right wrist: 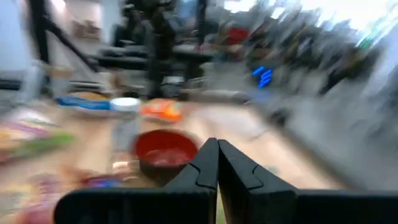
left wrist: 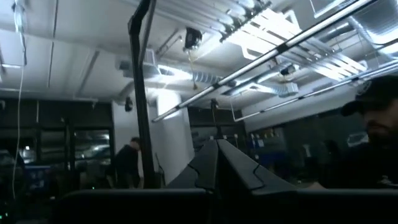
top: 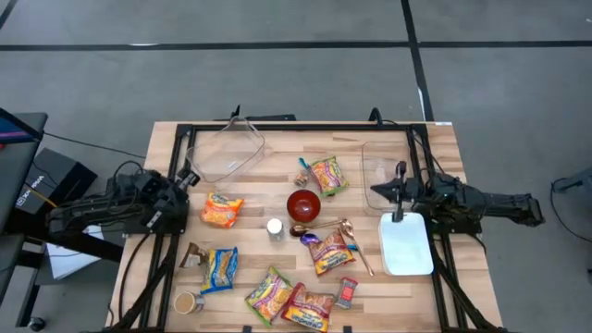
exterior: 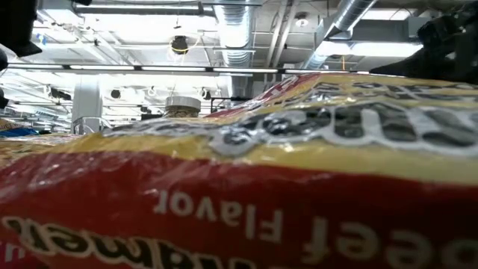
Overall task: Pick & Place Food Item
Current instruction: Put the orange seasoning pack into the left transparent bin
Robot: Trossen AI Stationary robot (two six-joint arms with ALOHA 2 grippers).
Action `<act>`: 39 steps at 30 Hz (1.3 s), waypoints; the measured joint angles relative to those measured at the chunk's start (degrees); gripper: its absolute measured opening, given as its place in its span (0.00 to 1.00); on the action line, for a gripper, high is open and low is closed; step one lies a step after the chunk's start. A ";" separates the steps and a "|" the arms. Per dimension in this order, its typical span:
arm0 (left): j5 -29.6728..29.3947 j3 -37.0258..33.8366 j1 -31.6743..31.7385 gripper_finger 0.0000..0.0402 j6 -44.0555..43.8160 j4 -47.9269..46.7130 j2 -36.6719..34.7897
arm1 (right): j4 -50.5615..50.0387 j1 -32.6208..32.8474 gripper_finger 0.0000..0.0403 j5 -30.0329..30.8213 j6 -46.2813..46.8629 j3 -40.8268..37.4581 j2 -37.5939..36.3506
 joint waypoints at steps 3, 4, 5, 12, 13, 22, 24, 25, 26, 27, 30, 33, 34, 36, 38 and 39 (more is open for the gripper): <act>0.04 0.00 0.00 0.00 0.05 -0.85 0.00 | 8.69 -1.41 0.00 -1.57 -7.40 0.00 -0.11; 0.04 0.00 0.00 0.00 0.06 -0.97 0.00 | 12.32 -1.76 0.00 -3.51 -10.34 0.00 -0.22; 0.04 0.00 0.00 0.00 0.07 -0.98 0.00 | 16.36 -1.98 0.00 -5.49 -12.63 0.00 -0.26; 0.04 0.00 0.02 0.00 5.01 -2.52 0.04 | 38.84 -0.95 0.00 -13.03 -8.93 0.00 -0.13; 0.02 0.00 0.02 0.00 6.87 -2.65 0.04 | 41.55 -0.78 0.00 -13.07 -8.19 0.00 -0.11; -3.45 0.00 0.02 0.00 17.04 -3.23 0.39 | 59.44 0.46 0.00 -9.44 7.27 1.95 -0.17; -3.48 0.00 0.20 0.00 21.74 -3.22 0.39 | 58.26 0.48 0.00 -9.87 13.49 1.97 -0.13; -3.77 0.00 0.37 0.00 24.65 -3.24 0.39 | 57.63 0.46 0.00 -9.86 14.54 1.97 -0.09; -4.74 0.00 0.60 0.00 27.25 -3.26 0.39 | 57.09 0.46 0.00 -9.83 14.25 1.97 -0.11; -6.44 0.00 0.86 0.01 29.61 -3.33 0.39 | 56.54 0.46 0.00 -9.83 13.25 1.97 -0.11; -13.43 0.00 1.68 0.03 33.32 -3.50 0.39 | 54.88 0.47 0.00 -9.33 10.05 1.98 -0.03; -20.15 0.00 1.91 0.09 33.51 -3.54 0.39 | 53.87 0.42 0.00 -7.04 8.70 2.01 -0.02; -21.65 0.00 1.90 0.12 33.48 -3.56 0.39 | 53.53 0.42 0.00 -5.82 8.24 2.04 -0.02; -22.63 0.00 1.90 0.17 33.29 -3.63 0.39 | 50.93 0.42 0.00 -1.66 6.18 2.12 -0.02; -22.56 0.00 1.90 0.22 33.96 -3.63 0.39 | 46.96 0.42 0.00 3.75 5.29 2.12 -0.02; -22.56 0.00 1.90 0.25 34.94 -3.61 0.39 | 45.10 0.42 0.00 6.73 5.70 2.12 -0.01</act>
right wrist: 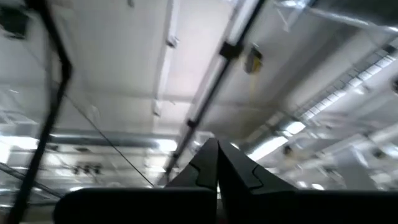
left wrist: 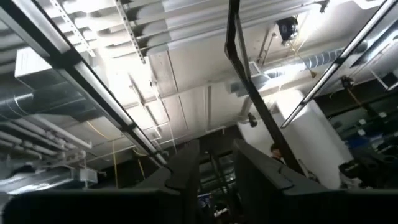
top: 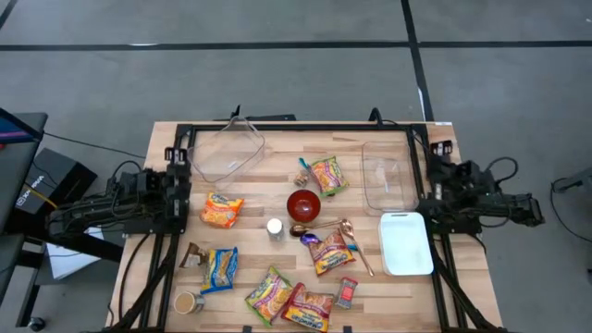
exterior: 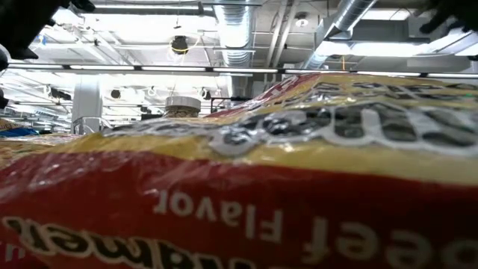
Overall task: Pick & Place Food Item
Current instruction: Put the orange seasoning pack into the left transparent bin
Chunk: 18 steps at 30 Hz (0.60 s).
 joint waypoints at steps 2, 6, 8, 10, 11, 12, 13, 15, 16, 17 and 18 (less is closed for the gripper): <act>-0.08 0.00 0.00 0.29 1.89 0.24 0.00 | -3.69 0.00 0.00 5.52 1.69 0.00 -0.01; -1.54 0.19 0.00 0.36 3.14 0.18 -0.02 | -7.40 -0.02 0.00 8.00 4.21 0.00 0.00; -3.46 0.76 0.00 0.40 3.18 -0.47 0.00 | -7.01 -0.01 0.00 7.96 3.91 0.00 0.27; -4.95 0.94 0.00 0.46 3.25 -1.47 -0.02 | -6.62 -0.04 0.00 8.05 3.62 0.00 0.42; -5.59 0.94 0.00 0.48 3.35 -2.31 0.05 | -6.49 -0.04 0.00 8.03 4.01 0.00 0.42; -6.35 0.94 0.00 0.51 3.80 -2.80 0.30 | -6.66 -0.02 0.00 8.05 4.19 0.00 0.40; -7.30 0.94 0.00 0.54 4.84 -3.33 0.58 | -7.27 -0.04 0.00 8.07 3.61 0.02 0.40; -9.36 0.95 0.00 0.59 7.37 -3.72 1.55 | -7.98 -0.11 0.00 8.31 0.90 0.02 0.42; -10.66 1.21 0.00 0.61 8.25 -4.19 2.23 | -7.68 -0.11 0.00 8.86 0.16 0.04 0.42; -12.06 1.95 0.00 0.63 8.80 -5.26 3.05 | -7.59 -0.12 0.00 9.45 -0.23 0.33 0.42; -13.02 3.11 0.00 0.65 9.04 -6.84 3.88 | -7.68 -0.11 0.00 9.41 -0.95 1.00 0.42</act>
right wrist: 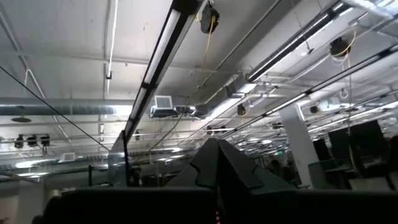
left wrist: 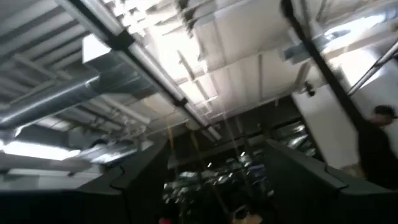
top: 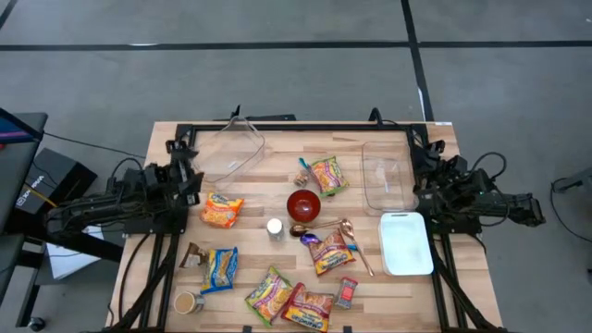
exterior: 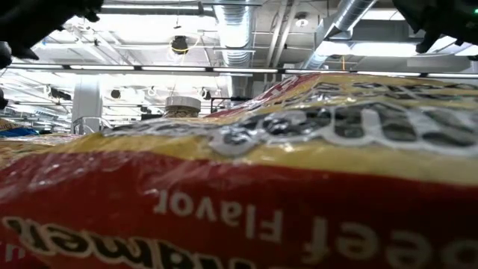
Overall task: Pick & Place Food Item
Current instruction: Put the orange seasoning pack into the left transparent bin
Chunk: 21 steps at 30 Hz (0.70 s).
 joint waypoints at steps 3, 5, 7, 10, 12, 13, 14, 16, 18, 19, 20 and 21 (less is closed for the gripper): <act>-0.29 6.88 0.00 0.68 1.74 -10.95 2.95 | -2.91 0.11 0.06 -2.68 -2.09 5.02 -0.02; -0.57 14.54 -0.02 0.69 4.31 -24.50 5.21 | -10.36 0.22 0.13 -5.27 -2.22 9.83 0.00; -3.44 24.14 -0.05 0.69 7.94 -39.68 7.92 | -19.59 0.22 0.23 -7.00 -2.09 14.84 0.79; -9.24 37.48 -0.13 0.69 13.58 -58.29 13.39 | -32.26 0.22 0.39 -7.35 -0.47 21.16 1.94; -11.17 45.09 -0.13 0.69 15.73 -66.74 16.71 | -39.18 0.22 0.49 -7.36 1.06 24.02 2.57; -11.76 48.80 -0.13 0.69 16.04 -70.18 18.34 | -42.05 0.22 0.54 -7.39 2.13 24.93 2.71; -11.90 52.71 -0.13 0.69 16.09 -73.29 19.76 | -44.28 0.22 0.58 -7.39 3.10 25.29 2.67; -11.90 60.48 -0.14 0.69 15.58 -79.91 22.40 | -46.75 0.22 0.63 -7.97 4.88 25.28 2.51; -12.02 68.47 -0.31 0.69 14.25 -87.66 25.23 | -48.34 0.22 0.66 -9.11 6.01 24.81 2.45; -12.86 72.16 -0.48 0.69 13.30 -91.52 26.77 | -48.49 0.22 0.66 -9.34 6.49 24.36 2.47; -14.14 75.88 -0.63 0.69 12.67 -94.94 28.30 | -48.65 0.22 0.66 -9.77 6.88 23.97 2.45; -15.65 79.35 -0.85 0.69 11.73 -98.17 29.63 | -48.61 0.22 0.66 -10.30 7.20 23.62 2.47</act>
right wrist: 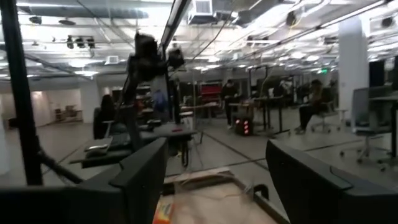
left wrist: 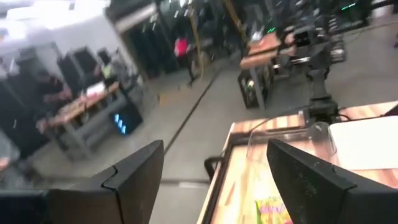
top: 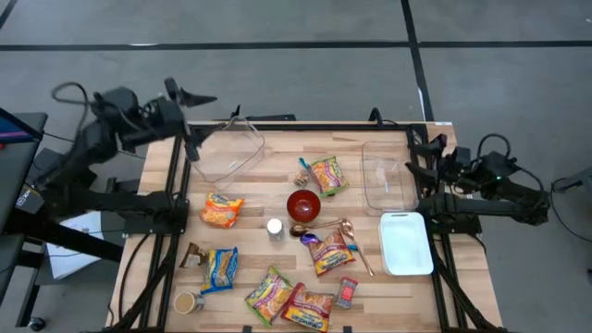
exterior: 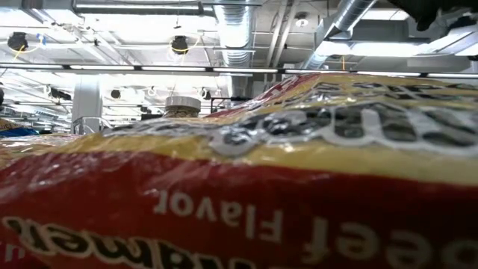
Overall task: Pick & Place Food Item
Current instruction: Put the orange seasoning pack into the left transparent bin
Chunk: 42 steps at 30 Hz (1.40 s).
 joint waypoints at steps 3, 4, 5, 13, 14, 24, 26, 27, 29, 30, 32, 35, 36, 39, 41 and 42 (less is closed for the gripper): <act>-2.77 8.08 -1.22 0.69 -1.49 -8.93 3.70 | 1.53 0.00 0.66 -0.30 0.29 -0.05 0.04; -3.06 10.26 -1.81 0.69 -2.66 -11.66 4.61 | 1.73 0.00 0.66 -0.65 0.08 0.23 -0.14; -3.10 12.20 -2.41 0.69 -4.06 -14.25 5.46 | 2.01 0.00 0.66 -1.50 -0.29 0.32 -0.38; 0.31 18.69 -11.76 0.69 -28.31 -43.55 10.83 | 4.00 -0.04 0.66 -4.67 -2.32 0.34 -0.28; 0.28 18.70 -13.25 0.69 -31.51 -46.07 11.52 | 4.80 -0.04 0.66 -4.68 -2.51 0.34 -0.28; 3.26 14.53 -30.30 0.63 -65.67 -55.32 18.89 | 10.59 -0.02 0.66 -4.81 -5.19 0.34 -0.28; 3.51 10.77 -33.46 0.63 -72.72 -55.17 18.68 | 11.12 -0.07 0.66 -4.81 -6.09 0.32 -0.28; 3.63 9.05 -35.28 0.63 -76.45 -55.28 18.76 | 11.78 -0.05 0.66 -4.83 -6.63 0.32 -0.28; 3.83 5.31 -38.30 0.63 -83.00 -55.16 18.18 | 12.52 -0.07 0.66 -4.81 -7.51 0.34 -0.28; 4.30 3.19 -39.97 0.63 -85.77 -55.34 17.80 | 12.71 -0.07 0.66 -4.81 -8.17 0.34 -0.28; 5.82 -0.90 -43.30 0.63 -93.08 -55.31 17.30 | 13.36 -0.07 0.66 -4.82 -9.06 0.34 -0.28; 8.84 -6.44 -47.25 0.63 -103.73 -55.34 16.41 | 13.97 -0.06 0.66 -4.83 -9.90 0.34 -0.28; 10.10 -8.26 -48.75 0.63 -107.74 -55.30 16.08 | 14.16 -0.07 0.66 -4.83 -9.98 0.34 -0.28; 13.26 -13.23 -53.26 0.63 -118.89 -55.32 15.80 | 14.52 -0.07 0.66 -5.17 -10.06 0.34 -0.28; 16.10 -16.32 -56.26 0.63 -123.83 -55.25 15.82 | 14.87 -0.05 0.66 -6.18 -10.06 0.34 -0.28; 17.45 -17.63 -57.66 0.63 -125.86 -55.14 15.82 | 15.14 -0.05 0.66 -6.34 -10.06 0.34 -0.28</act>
